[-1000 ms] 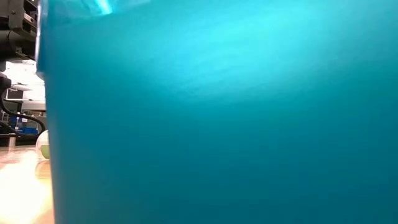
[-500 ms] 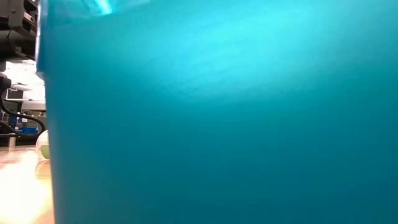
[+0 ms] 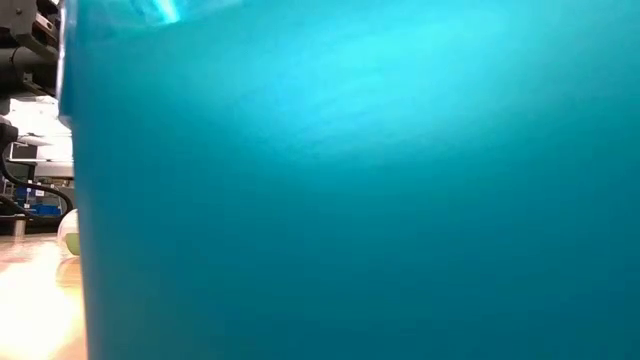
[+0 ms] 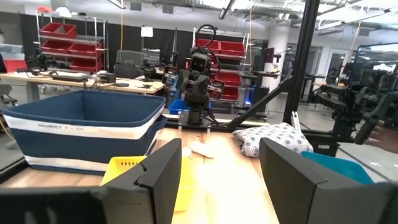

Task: Pick & place medical supplies in basket/bin
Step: Put the top right white bandage into the yellow basket

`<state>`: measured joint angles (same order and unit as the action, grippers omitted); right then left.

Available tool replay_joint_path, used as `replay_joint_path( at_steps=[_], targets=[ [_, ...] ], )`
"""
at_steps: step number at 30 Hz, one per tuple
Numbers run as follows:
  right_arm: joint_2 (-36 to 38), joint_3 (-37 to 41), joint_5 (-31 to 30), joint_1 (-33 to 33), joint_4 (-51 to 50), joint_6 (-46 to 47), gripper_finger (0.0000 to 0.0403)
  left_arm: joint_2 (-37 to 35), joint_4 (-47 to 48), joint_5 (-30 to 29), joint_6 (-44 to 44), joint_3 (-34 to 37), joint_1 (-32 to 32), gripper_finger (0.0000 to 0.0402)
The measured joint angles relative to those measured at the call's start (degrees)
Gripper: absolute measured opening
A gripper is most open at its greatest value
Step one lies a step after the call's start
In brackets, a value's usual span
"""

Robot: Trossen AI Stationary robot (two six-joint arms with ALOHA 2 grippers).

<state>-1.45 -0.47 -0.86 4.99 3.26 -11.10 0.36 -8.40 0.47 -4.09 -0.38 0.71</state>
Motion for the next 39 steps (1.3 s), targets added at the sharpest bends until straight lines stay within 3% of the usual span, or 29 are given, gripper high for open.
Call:
replay_joint_path(
  at_steps=[7, 17, 25, 31, 39],
  targets=[
    [0.0, 0.0, -0.1, 0.0, 0.0, -2.7, 0.0096, 0.0, -1.0, -0.4, -1.8, 0.0, 0.0, 0.0202],
    [0.0, 0.0, 0.9, 0.0, 3.2, 4.2, 0.0096, 0.0, -3.9, -0.7, -1.5, 0.0, 0.0, 0.0202],
    [0.0, 0.0, 1.4, 0.0, 4.2, 15.2, 0.0096, 0.0, -3.9, -0.9, -3.7, -0.3, 0.0, 0.0202],
    [-0.1, 0.0, 0.4, 0.0, 5.0, 15.9, 0.0096, 0.6, -2.5, -0.9, -2.6, -0.4, 0.0, 0.0202],
    [-11.9, -0.7, -1.3, 0.0, 3.1, 18.4, 0.0105, 3.2, -2.3, -1.3, -1.0, -0.5, 0.0, 0.0202]
  ],
)
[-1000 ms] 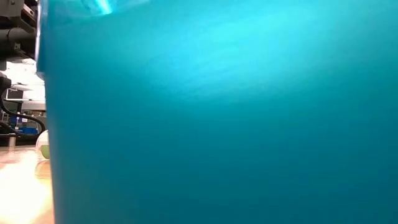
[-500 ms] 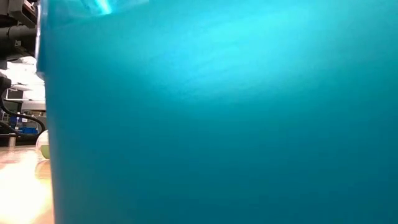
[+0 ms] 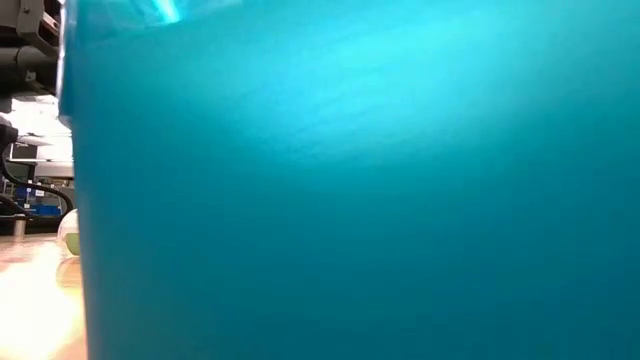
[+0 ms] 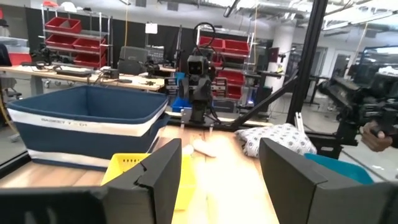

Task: Pick & place medical supplies in basket/bin
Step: Put the top right white bandage into the yellow basket

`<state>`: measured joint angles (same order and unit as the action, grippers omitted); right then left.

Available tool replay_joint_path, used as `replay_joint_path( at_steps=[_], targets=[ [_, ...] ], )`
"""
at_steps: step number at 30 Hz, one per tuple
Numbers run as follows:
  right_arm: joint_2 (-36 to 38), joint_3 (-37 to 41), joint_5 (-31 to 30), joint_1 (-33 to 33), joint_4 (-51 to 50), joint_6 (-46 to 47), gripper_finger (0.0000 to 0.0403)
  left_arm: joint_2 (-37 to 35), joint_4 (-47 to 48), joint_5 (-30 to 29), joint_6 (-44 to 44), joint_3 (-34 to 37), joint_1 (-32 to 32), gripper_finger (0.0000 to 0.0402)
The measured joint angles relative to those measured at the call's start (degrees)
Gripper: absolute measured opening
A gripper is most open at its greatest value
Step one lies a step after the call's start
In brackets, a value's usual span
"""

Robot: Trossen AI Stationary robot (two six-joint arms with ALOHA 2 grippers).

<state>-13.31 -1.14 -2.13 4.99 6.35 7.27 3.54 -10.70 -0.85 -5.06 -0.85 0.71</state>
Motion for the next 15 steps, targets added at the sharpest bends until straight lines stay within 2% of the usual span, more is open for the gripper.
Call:
replay_joint_path(
  at_steps=[7, 11, 15],
  targets=[
    [-20.1, -10.5, 0.3, -0.3, -2.5, -1.8, 0.0171, 1.8, 0.0, -1.8, 0.1, -0.1, 0.0, 0.0202],
    [-31.8, -20.5, 1.5, -2.0, -11.4, -3.9, 0.0204, 2.4, 0.0, -1.7, 0.6, -0.1, 0.0, 0.0202],
    [-42.7, -29.4, 1.5, -4.0, -20.1, -4.7, 0.021, 2.9, 0.0, -1.7, 0.7, -0.1, 0.0, 0.0202]
  ],
)
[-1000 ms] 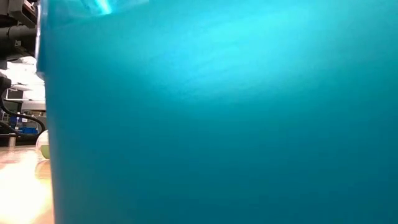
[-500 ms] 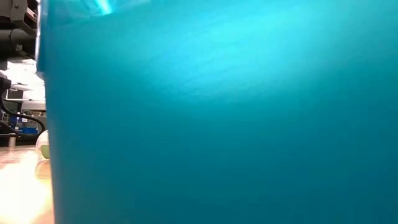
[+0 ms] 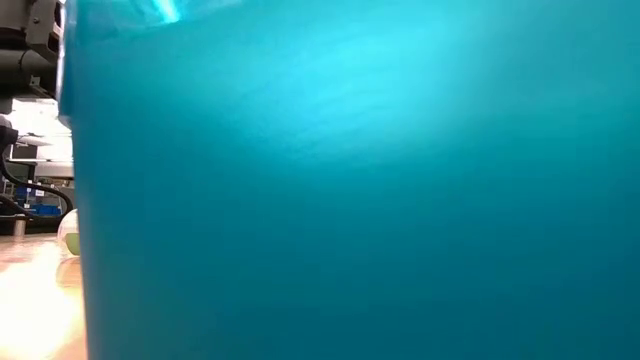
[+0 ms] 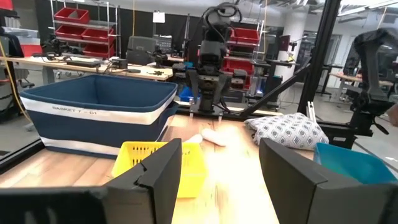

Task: Pick & place medical supplies in basket/bin
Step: Put the top right white bandage into the yellow basket

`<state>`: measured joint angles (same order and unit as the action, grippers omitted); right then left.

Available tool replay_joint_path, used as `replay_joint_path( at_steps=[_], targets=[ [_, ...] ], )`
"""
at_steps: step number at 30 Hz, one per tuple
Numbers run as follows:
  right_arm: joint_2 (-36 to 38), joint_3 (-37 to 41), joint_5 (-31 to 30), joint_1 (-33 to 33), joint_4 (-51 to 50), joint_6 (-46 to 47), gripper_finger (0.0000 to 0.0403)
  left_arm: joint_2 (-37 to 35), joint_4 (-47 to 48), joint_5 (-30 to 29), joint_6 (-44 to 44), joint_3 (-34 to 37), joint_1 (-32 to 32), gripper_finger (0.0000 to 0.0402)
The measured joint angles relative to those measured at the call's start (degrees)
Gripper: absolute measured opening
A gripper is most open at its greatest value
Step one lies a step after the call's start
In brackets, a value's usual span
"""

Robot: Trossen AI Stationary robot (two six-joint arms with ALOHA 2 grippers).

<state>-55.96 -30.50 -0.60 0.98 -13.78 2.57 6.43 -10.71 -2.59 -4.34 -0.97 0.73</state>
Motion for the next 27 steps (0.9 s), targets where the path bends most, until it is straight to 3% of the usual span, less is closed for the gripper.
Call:
replay_joint_path(
  at_steps=[7, 14, 21, 27],
  targets=[
    [-13.8, -9.1, 0.1, -2.9, -10.9, 1.0, 0.0204, 0.0, 0.0, 0.2, 0.8, 0.0, 0.0, 0.0202],
    [-23.0, -11.0, -0.1, -4.6, -15.9, 3.1, 0.0204, 0.0, 0.0, 0.2, 0.8, 0.0, 0.0, 0.0202],
    [-26.2, -11.1, -6.8, -4.4, -16.3, 4.1, 0.0204, 0.0, 0.0, 0.2, 1.4, 0.0, 0.0, 0.0202],
    [-26.2, -11.1, -8.0, -2.8, -17.1, 4.5, 0.0204, 0.0, 0.1, 0.3, 1.5, -0.1, 0.0, 0.0202]
  ],
)
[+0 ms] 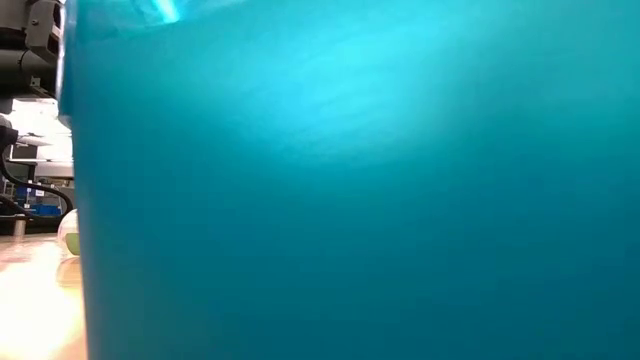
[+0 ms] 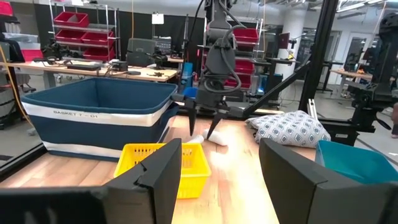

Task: Pick & place medical supplies in basket/bin
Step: Put the top right white bandage into the yellow basket

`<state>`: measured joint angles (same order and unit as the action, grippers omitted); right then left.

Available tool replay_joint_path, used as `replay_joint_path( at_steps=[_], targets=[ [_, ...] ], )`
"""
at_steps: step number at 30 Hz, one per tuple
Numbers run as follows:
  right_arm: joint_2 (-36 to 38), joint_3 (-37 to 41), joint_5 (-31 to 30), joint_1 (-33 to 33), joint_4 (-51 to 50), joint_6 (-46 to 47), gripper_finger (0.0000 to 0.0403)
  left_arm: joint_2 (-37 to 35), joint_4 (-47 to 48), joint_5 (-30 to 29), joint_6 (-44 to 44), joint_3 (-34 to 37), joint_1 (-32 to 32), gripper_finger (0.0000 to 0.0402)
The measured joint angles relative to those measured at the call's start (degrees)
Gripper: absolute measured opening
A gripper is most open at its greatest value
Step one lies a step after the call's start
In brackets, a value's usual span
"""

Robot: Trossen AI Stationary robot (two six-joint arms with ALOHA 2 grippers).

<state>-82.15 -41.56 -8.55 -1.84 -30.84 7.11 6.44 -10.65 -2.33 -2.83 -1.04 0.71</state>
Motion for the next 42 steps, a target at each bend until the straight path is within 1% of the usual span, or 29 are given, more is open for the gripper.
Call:
replay_joint_path(
  at_steps=[5, 11, 14, 16, 18, 20, 24, 25, 30, 34, 42],
  targets=[
    [-1.1, 0.0, -0.3, 1.2, 0.0, -0.8, 0.0204, 0.0, 0.1, 0.0, 0.0, 0.0, 0.0, 0.0202],
    [-5.8, 0.0, -0.3, 1.5, 0.5, -2.0, 0.0204, 0.0, 0.0, 0.0, -0.1, 0.0, 0.0, 0.0202],
    [-7.5, -0.1, 0.4, 1.4, 1.7, -2.0, 0.0202, 0.0, 0.0, 0.0, -0.1, 0.0, 0.0, 0.0202],
    [-7.7, -0.2, 1.4, 1.3, 1.9, -2.0, 0.0194, 0.0, 0.0, 0.0, -0.1, 0.0, 0.0, 0.0202],
    [-7.7, -0.2, 2.1, 1.0, 2.3, -2.0, 0.0174, 0.0, 0.0, 0.0, -0.1, 0.0, 0.0, 0.0202],
    [-7.6, -0.2, 2.3, 0.5, 2.4, -1.7, 0.0142, 0.0, 0.0, 0.0, -0.1, 0.0, 0.0, 0.0202],
    [-7.6, -0.3, 3.1, -0.7, 3.1, -2.0, 0.0049, 0.0, 0.0, 0.0, -0.1, 0.0, 0.0, 0.0202],
    [-7.6, -0.4, 3.8, -1.1, 3.9, -2.0, 0.0033, 0.0, 0.0, 0.0, -0.1, 0.0, 0.0, 0.0202],
    [-7.7, -0.4, 4.6, -3.0, 6.2, -1.8, 0.0031, 0.0, 0.0, -0.1, 0.5, 0.0, 0.0, 0.0202],
    [-7.8, -0.7, 6.5, -4.6, 9.1, -1.8, 0.0031, 0.0, 0.0, -0.1, 0.5, 0.0, 0.0, 0.0202],
    [-7.8, -5.3, 6.6, -7.8, 10.3, -2.0, 0.0031, 0.0, 0.0, -0.2, 0.3, 0.0, 0.0, 0.0202]
  ],
)
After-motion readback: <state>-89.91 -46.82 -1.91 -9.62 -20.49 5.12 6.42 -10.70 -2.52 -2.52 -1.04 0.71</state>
